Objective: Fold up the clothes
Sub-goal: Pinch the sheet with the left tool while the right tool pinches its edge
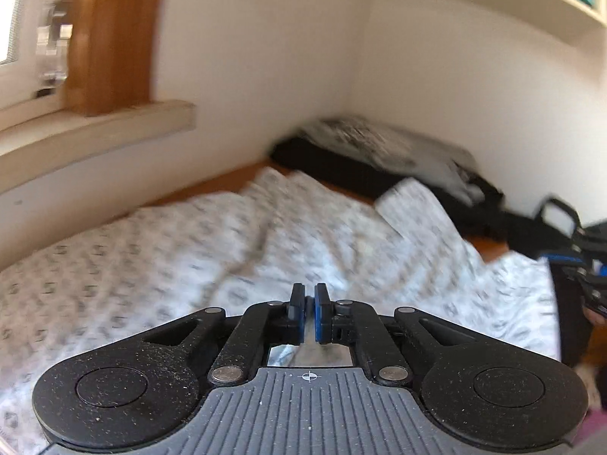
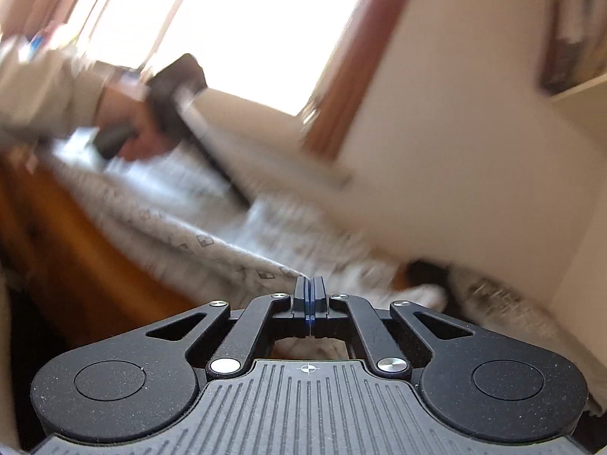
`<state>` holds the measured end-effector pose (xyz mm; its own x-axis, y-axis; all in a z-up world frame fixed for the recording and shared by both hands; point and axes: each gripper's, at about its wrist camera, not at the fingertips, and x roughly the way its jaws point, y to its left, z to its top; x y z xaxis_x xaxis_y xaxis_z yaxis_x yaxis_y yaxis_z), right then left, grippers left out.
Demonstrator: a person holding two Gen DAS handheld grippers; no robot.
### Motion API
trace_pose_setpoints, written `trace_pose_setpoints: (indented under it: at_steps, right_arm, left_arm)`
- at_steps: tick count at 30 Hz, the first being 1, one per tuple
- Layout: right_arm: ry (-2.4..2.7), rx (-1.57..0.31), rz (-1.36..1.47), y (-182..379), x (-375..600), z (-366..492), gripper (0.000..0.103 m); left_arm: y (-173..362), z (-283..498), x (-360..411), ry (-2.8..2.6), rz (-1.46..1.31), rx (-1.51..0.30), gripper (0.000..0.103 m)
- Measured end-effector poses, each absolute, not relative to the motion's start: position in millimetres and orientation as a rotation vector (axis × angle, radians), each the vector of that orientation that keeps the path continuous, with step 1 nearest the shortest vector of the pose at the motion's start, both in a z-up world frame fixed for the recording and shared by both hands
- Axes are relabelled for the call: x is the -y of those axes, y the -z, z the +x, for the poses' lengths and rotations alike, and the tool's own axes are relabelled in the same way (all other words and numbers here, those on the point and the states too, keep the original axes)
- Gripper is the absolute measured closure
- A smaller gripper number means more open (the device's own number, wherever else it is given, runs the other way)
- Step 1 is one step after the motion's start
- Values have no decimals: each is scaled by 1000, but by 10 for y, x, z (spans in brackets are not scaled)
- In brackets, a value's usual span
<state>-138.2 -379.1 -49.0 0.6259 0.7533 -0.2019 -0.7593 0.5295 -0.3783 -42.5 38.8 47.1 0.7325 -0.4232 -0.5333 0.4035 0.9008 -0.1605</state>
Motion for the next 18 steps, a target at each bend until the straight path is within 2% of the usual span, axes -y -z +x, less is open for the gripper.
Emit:
trace_pose_setpoints:
  at_steps: [7,10,11,14,15,17,18]
  right_arm:
    - [-877,-43,-540,609,3603,-1320,100]
    - [-902,-63,-567,681,3605,-1318,92]
    - [-906,-70,-575,703,3607,-1315,85]
    - [-902,-82,-591,745,3597,-1280,70]
    - [-897,-83,-594,754,3589,-1262,67]
    - [-902,-73,-598,752,3564,-1233,67]
    - [-906,-67,-599,749,3550,-1219,71]
  left_arm:
    - [-374,-356,-486,426,-107,-609,98]
    - [-287,-290,-486,427,-121,-663,95]
    - [-285,-292,-495,423,-122,-666,94]
    - [-280,-297,-523,411,-123,-673,80]
    - [-287,-306,-546,402,-123,-673,70]
    - [-300,-325,-593,383,-124,-671,67]
    - [-311,-343,-623,377,-132,-671,67]
